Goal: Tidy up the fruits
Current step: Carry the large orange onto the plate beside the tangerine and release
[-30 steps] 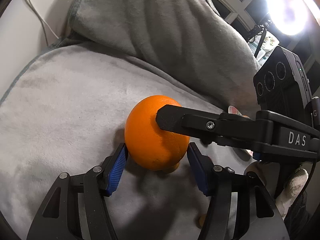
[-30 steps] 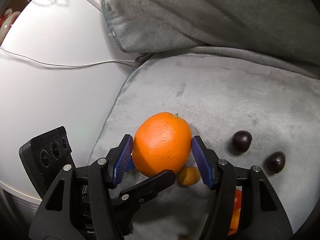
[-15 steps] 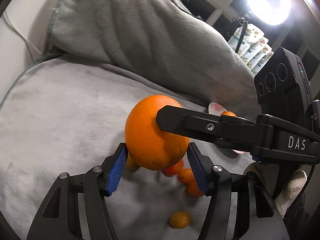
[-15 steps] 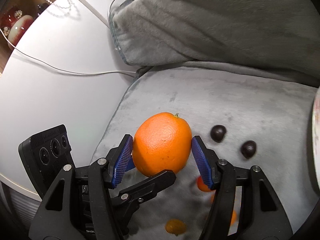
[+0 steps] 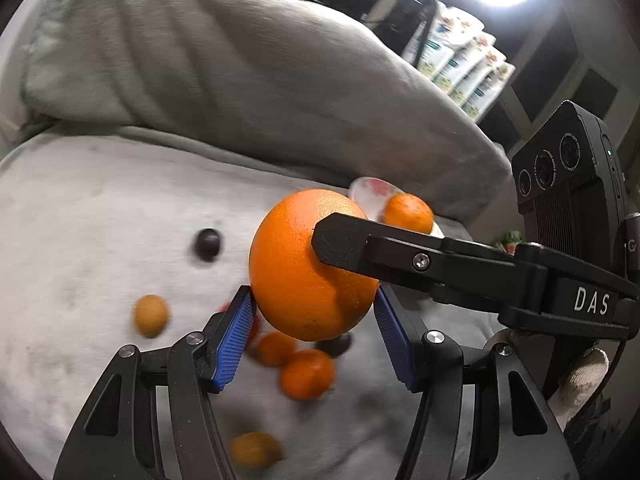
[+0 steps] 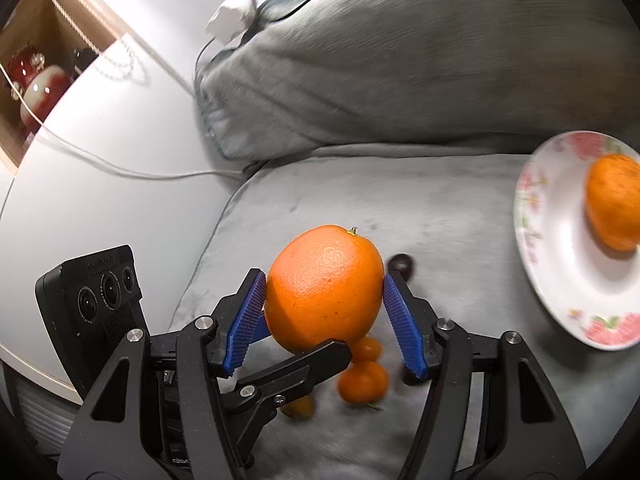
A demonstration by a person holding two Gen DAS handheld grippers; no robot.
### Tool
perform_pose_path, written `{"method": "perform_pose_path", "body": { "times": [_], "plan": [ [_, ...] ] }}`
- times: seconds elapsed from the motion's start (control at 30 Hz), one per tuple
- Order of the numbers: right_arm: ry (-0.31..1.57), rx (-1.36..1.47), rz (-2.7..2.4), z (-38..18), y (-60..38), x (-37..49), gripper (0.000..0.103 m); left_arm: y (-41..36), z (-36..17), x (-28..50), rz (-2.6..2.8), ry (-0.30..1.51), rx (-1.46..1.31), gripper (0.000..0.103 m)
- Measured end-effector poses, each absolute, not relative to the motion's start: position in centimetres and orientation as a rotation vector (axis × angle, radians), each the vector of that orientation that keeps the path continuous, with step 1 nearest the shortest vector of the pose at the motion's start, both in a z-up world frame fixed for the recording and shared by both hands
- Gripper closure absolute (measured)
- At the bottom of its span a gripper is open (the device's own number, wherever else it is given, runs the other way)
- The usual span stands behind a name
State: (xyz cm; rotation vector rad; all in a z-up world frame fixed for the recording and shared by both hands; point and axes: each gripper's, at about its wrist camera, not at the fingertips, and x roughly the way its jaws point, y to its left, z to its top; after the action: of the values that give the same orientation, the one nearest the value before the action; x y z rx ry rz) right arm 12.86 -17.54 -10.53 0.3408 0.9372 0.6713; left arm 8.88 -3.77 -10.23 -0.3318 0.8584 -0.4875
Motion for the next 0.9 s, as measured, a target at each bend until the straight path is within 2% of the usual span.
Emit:
{"method": "perform_pose_path", "body": {
  "times": [0.6, 0.9],
  "plan": [
    [0.886, 0.455, 0.533, -11.4, -28.5, 11.4, 0.039, -13.2, -10.1, 10.3, -0.619, 0.901, -0.227, 0.042],
    [0.879, 0.506, 0.505, -11.9, -31.4, 11.7, 0.039, -15.4, -10.3, 10.8, -0.636, 0.917, -0.194, 0.042]
  ]
}}
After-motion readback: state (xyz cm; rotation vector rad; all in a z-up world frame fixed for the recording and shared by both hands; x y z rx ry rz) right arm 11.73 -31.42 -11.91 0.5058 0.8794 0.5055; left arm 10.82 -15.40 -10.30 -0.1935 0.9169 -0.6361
